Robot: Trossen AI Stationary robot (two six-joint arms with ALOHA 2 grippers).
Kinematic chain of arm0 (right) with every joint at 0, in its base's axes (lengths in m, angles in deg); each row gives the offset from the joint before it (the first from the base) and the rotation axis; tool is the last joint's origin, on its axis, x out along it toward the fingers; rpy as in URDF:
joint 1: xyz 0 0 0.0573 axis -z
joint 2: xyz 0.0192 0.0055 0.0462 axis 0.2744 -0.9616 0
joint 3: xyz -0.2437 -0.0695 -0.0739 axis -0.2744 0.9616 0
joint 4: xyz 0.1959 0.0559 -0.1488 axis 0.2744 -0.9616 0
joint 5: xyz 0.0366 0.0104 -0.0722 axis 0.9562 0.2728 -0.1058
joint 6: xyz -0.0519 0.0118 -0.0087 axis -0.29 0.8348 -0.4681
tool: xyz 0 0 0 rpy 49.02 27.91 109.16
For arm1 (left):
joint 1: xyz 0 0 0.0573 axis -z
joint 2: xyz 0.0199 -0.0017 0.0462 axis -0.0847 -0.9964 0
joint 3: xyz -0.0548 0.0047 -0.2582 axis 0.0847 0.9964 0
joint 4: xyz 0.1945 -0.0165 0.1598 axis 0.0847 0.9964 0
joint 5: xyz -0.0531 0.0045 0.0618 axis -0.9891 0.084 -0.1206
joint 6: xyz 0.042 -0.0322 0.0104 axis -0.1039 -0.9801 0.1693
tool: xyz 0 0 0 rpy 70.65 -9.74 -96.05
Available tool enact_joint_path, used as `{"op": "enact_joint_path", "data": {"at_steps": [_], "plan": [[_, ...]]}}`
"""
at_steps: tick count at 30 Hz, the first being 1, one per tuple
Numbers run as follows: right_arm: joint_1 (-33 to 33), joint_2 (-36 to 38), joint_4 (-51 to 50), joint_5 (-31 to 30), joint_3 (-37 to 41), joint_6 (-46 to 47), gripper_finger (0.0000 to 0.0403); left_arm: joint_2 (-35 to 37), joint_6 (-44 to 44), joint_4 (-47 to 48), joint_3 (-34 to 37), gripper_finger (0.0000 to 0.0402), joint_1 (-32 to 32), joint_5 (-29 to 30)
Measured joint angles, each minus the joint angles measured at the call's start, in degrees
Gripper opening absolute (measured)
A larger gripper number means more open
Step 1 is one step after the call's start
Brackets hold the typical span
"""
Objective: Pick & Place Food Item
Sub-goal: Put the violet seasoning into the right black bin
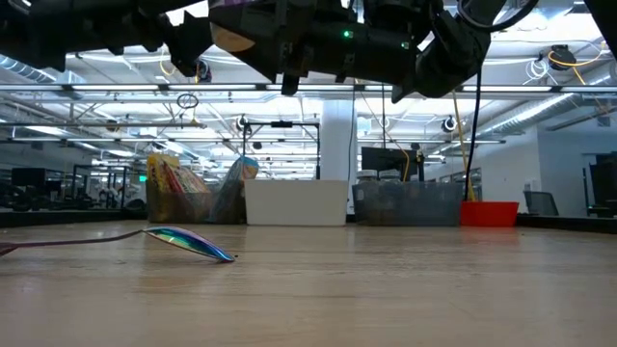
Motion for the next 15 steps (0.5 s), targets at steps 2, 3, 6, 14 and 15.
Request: {"op": "enact_joint_path", "data": {"at_steps": [2,3,6,14,15], "plan": [[0.00,0.00,0.04,-0.02,0.00,0.00,0.0191,-0.76,0.00,-0.03,-0.80,0.0251,-0.02,0.04],[0.00,0.00,0.04,-0.02,0.00,0.00,0.0191,-1.26,0.02,-0.11,-1.34,0.0252,-0.02,0.04],[0.00,0.00,0.02,0.03,0.00,0.00,0.0191,-2.33,1.16,0.11,-2.66,0.0257,-0.02,0.00],[0.00,0.00,-0.19,0.05,0.00,0.00,0.0191,-4.49,2.08,0.77,-4.40,0.0257,-0.02,-0.05],[0.00,0.00,-0.33,0.05,0.00,0.00,0.0191,-4.49,2.26,0.91,-4.40,0.0253,-0.02,-0.07]]}}
